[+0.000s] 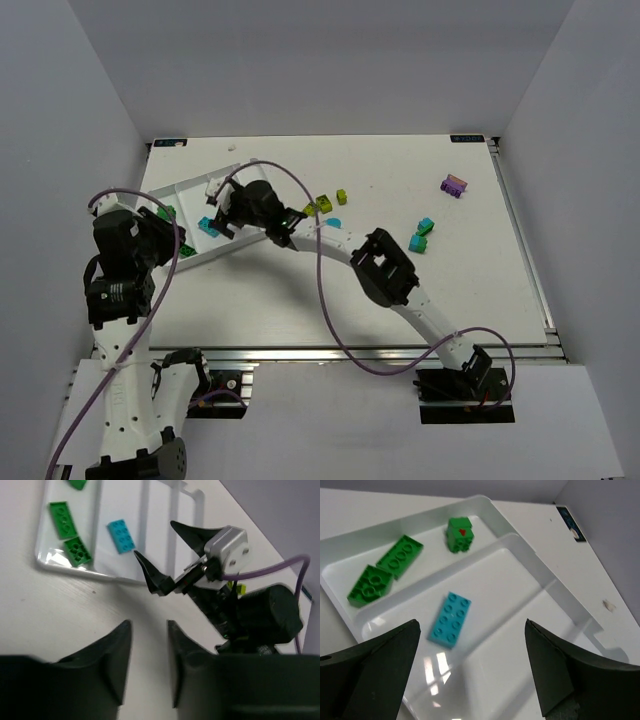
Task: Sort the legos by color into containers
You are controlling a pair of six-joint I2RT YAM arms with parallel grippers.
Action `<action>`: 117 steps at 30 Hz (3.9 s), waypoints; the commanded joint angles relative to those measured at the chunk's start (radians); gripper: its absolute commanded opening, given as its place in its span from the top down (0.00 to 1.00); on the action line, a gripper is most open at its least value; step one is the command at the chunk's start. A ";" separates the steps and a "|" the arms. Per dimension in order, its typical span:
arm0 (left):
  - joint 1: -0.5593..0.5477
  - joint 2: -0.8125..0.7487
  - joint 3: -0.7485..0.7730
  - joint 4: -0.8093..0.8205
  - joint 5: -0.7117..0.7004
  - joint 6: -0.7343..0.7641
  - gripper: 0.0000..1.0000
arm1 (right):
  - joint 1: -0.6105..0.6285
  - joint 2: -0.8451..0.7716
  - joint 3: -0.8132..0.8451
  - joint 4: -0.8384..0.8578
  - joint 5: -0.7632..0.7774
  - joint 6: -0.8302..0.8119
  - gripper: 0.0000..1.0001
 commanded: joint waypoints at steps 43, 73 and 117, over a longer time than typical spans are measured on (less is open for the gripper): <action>-0.877 1.456 0.849 0.170 -0.152 0.736 0.27 | -1.139 -1.130 -0.971 -1.210 -1.015 -0.638 0.41; -0.613 1.015 0.416 0.439 0.069 0.285 1.00 | -1.132 -1.150 -1.023 -1.147 -0.947 -0.547 0.94; -0.124 1.033 0.480 0.343 -0.064 0.211 0.65 | -1.034 -1.069 -0.994 -0.986 -0.637 -0.576 0.19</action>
